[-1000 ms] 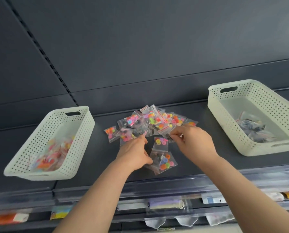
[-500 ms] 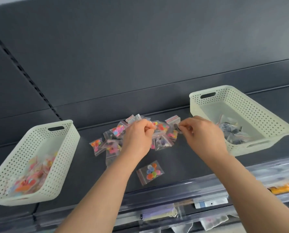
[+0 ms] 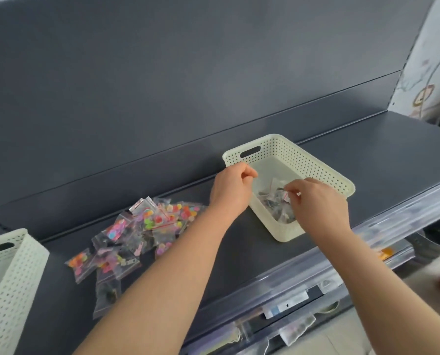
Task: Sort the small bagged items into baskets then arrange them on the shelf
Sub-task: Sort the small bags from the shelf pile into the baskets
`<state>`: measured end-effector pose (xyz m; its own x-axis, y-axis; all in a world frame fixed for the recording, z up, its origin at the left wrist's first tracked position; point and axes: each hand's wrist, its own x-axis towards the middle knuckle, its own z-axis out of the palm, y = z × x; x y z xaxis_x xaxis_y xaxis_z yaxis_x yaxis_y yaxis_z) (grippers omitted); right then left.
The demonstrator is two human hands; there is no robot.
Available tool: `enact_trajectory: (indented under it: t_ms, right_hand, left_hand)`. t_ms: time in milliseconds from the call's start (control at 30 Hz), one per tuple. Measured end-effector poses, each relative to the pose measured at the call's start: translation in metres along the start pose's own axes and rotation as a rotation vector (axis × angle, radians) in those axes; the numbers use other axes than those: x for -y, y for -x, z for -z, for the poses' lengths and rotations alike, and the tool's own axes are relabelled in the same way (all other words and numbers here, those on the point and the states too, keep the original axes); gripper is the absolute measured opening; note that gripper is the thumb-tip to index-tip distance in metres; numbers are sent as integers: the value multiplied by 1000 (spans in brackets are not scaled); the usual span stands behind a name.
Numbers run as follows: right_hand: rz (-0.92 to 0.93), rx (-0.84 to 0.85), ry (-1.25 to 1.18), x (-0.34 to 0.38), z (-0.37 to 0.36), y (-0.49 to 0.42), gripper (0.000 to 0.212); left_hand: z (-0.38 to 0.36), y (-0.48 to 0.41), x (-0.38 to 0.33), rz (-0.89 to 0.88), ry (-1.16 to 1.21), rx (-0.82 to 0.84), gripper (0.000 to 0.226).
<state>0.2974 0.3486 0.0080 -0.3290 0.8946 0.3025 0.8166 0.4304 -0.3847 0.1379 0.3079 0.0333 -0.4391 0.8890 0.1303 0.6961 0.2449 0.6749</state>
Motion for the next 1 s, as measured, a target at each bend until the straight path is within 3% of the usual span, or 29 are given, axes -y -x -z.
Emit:
enact_trajectory:
  t_ms: [267, 467, 533, 633, 733, 833, 1000]
  right_hand:
    - [321, -29, -132, 72, -24, 16, 15]
    - [421, 189, -138, 116, -67, 39, 17]
    - [429, 246, -128, 124, -77, 47, 21]
    - [431, 278, -121, 133, -87, 54, 21]
    - [411, 276, -127, 141, -93, 57, 21]
    - [409, 252, -155, 149, -98, 57, 21]
    - [422, 289, -182, 165, -104, 50, 17]
  left_hand:
    - [55, 48, 97, 241, -7, -150, 25]
    - [105, 99, 156, 411, -133, -229, 16]
    - [114, 113, 160, 425, -104, -155, 13]
    - [118, 127, 156, 423, -9, 162, 13]
    - [111, 136, 147, 373, -65, 416, 26]
    - [104, 137, 143, 296, -208, 418, 30]
    - [108, 133, 154, 281, -321, 250, 6]
